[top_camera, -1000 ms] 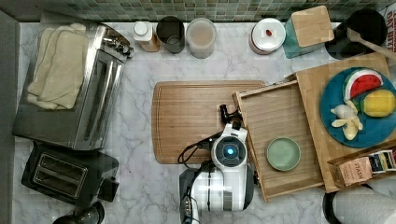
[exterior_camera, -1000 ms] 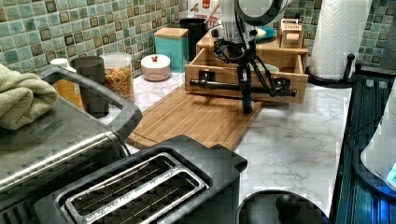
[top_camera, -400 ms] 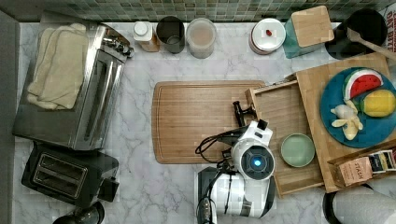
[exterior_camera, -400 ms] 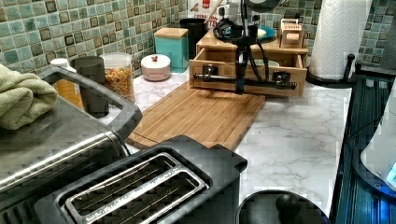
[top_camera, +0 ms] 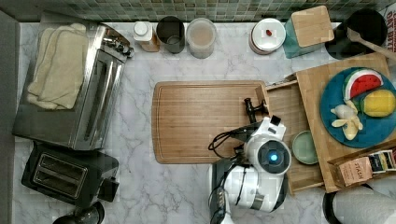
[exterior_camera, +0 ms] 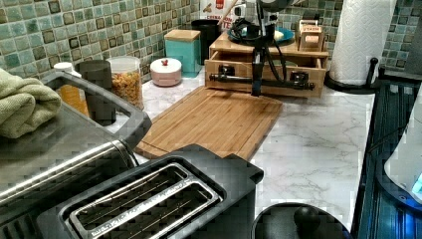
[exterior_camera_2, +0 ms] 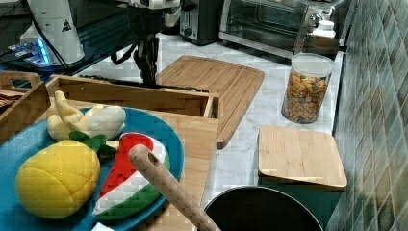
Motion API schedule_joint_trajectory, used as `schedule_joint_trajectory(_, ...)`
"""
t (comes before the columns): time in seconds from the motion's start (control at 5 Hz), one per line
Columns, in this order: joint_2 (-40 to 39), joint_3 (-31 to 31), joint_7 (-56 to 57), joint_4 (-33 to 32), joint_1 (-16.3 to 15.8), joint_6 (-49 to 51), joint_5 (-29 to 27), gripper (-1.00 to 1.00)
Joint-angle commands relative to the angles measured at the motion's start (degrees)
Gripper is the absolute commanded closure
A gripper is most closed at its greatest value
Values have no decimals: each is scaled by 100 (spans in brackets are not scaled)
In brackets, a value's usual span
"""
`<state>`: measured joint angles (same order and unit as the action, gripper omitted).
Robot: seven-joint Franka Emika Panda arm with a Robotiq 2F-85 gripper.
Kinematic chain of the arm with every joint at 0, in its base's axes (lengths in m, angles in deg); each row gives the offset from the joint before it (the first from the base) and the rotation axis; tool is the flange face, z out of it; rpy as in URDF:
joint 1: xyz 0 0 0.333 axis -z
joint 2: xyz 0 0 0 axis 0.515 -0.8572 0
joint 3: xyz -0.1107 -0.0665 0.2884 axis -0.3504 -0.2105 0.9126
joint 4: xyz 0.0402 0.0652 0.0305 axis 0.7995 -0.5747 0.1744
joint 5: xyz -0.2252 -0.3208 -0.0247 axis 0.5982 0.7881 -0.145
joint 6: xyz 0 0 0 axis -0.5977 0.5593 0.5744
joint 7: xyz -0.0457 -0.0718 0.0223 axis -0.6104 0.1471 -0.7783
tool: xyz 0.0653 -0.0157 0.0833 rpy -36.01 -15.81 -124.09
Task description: Close the drawer.
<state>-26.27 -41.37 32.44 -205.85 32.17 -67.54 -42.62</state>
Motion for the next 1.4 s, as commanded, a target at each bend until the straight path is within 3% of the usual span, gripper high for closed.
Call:
schedule_joint_trajectory(0.2,-1124,-904,2364,2661,967,287,-1049,100)
schedule_joint_trajectory(0.4,-1193,-1022,2303,2997,1045,712,-1005,100)
schedule_joint_trajectory(0.8,-1065,-1174,1593,2939,899,689,-677,100)
schedule_joint_trajectory(1.4,-1065,-1179,1592,2940,893,689,-679,100)
